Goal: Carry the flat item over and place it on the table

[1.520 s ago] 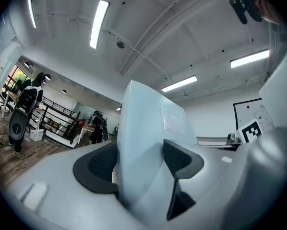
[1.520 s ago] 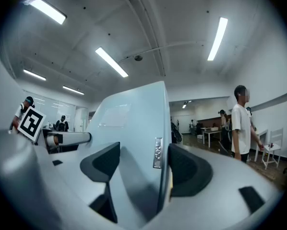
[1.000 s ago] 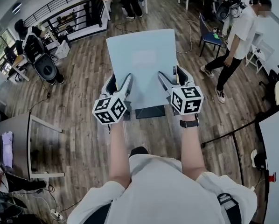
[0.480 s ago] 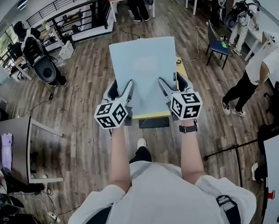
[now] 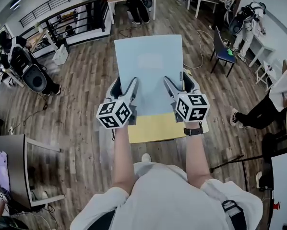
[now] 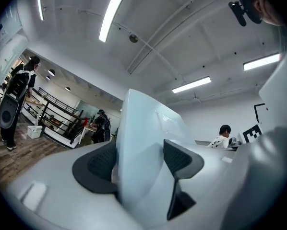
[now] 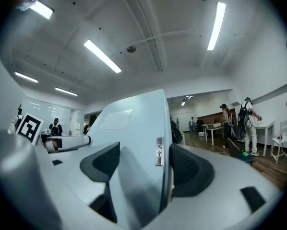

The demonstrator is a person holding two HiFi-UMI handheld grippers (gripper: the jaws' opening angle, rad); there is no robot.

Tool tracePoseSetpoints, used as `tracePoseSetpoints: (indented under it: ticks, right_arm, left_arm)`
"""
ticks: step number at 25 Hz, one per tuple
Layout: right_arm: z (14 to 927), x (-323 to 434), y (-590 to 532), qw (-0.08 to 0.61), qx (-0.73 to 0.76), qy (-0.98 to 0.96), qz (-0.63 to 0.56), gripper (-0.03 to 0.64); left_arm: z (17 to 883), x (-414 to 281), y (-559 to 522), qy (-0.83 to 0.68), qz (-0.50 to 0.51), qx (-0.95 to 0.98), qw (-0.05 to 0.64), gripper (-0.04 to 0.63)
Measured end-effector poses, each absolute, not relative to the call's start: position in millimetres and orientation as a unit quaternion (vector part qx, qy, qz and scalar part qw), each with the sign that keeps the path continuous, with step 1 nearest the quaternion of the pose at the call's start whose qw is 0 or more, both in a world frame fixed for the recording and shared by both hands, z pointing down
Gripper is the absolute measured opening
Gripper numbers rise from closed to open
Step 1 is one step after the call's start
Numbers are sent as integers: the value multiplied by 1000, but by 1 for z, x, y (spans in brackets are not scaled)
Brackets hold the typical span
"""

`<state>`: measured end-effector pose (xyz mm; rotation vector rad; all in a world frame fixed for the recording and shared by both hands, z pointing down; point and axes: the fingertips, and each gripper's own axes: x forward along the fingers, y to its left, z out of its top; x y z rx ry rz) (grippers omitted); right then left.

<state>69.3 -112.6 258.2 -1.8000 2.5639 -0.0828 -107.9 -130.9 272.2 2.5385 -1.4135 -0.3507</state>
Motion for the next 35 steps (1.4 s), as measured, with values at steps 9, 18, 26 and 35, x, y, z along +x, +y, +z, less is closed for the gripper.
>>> tracePoseSetpoints:
  ticks: [9, 18, 26, 35]
  right_arm:
    - [299, 64, -175, -12, -598, 799, -61, 321]
    - [344, 85, -224, -32, -596, 796, -103, 321]
    - [391, 103, -264, -60, -580, 799, -148, 321]
    - [444, 94, -298, -84, -562, 800, -194, 321]
  left_arm:
    - [312, -111, -205, -452, -95, 875, 142, 302]
    - [356, -91, -253, -457, -68, 869, 175, 302]
    - [403, -74, -285, -471, -44, 855, 214, 302]
    - [452, -83, -312, -493, -12, 834, 249, 302]
